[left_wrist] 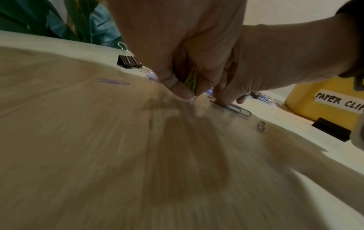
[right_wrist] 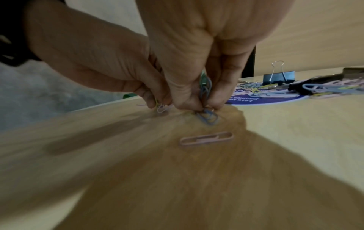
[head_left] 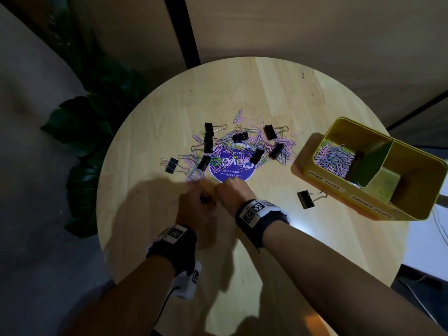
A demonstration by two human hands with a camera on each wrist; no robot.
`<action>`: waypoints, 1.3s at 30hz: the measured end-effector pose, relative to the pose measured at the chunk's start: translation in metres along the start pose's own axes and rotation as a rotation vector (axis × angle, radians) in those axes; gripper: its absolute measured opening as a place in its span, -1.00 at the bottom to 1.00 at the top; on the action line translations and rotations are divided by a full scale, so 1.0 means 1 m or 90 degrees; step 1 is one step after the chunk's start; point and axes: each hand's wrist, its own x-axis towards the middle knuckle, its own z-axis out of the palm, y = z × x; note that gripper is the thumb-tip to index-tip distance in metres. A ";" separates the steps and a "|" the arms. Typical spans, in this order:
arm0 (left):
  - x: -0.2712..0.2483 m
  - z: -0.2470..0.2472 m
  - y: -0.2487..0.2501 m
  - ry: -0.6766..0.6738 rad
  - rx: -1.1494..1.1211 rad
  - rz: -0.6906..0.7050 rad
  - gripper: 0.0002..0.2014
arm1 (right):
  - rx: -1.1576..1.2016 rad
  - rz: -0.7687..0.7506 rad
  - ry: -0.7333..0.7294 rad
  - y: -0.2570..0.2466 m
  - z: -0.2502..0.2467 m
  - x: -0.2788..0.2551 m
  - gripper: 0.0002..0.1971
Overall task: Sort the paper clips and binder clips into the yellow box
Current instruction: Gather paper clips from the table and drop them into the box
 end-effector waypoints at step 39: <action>0.035 0.050 0.233 -0.241 -0.240 0.060 -0.87 | 0.378 0.408 0.531 0.156 -0.077 -0.122 -0.73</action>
